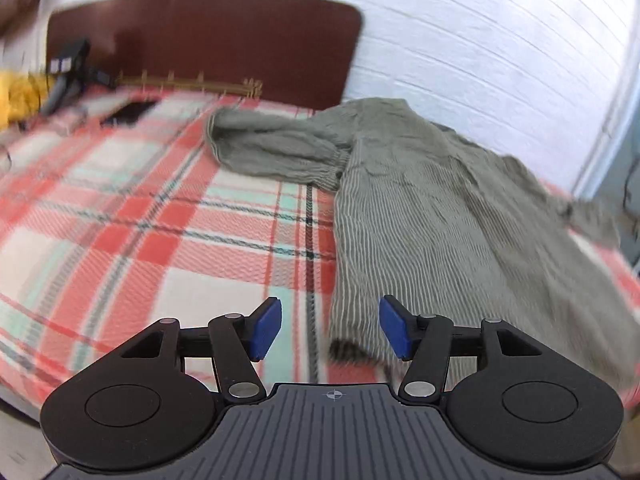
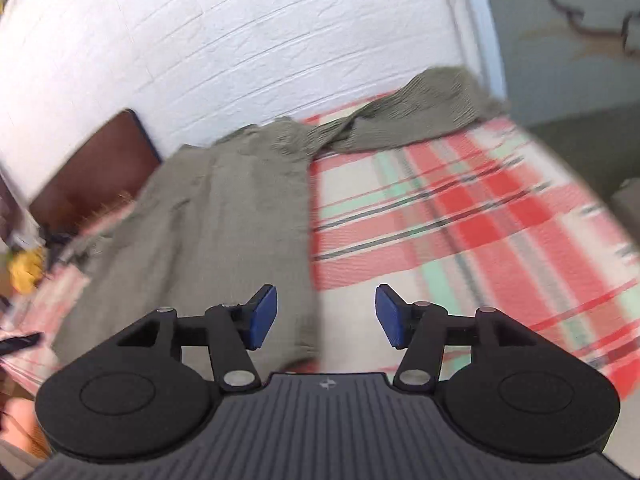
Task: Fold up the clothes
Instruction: 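Grasp the shirt hem with the right gripper and pull it straight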
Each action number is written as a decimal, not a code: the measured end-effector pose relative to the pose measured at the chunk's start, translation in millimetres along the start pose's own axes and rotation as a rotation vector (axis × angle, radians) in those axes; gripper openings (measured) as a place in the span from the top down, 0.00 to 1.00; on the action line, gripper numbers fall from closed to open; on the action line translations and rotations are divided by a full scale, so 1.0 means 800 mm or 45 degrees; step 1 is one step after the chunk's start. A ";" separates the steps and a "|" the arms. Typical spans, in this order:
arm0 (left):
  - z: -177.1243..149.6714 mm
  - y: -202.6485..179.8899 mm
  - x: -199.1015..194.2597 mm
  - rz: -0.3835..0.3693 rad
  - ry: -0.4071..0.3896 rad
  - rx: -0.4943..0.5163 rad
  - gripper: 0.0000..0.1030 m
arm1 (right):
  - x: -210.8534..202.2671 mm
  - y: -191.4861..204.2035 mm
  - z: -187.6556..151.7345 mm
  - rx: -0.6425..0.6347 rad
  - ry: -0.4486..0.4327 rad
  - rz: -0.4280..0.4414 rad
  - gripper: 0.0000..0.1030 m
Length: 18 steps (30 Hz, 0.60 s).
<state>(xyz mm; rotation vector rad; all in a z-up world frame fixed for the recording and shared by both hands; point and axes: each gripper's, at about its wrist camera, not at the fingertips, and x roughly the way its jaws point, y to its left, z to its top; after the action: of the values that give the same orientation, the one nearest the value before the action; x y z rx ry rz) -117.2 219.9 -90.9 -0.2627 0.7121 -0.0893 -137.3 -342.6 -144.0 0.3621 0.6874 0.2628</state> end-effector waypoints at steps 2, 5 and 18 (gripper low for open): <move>0.001 0.001 0.018 -0.027 0.042 -0.036 0.33 | 0.015 0.007 -0.005 -0.020 0.043 -0.003 0.43; -0.001 -0.006 0.030 -0.086 0.077 -0.020 0.33 | 0.035 0.009 -0.012 -0.011 0.108 -0.003 0.42; -0.016 -0.012 0.005 -0.057 0.092 0.064 1.00 | 0.024 0.002 -0.005 0.062 0.212 0.085 0.96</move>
<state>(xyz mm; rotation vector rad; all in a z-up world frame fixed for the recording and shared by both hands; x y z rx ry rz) -122.0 206.9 -100.0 -0.2287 0.7750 -0.1598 -125.9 -333.5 -157.2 0.4131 0.8477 0.3431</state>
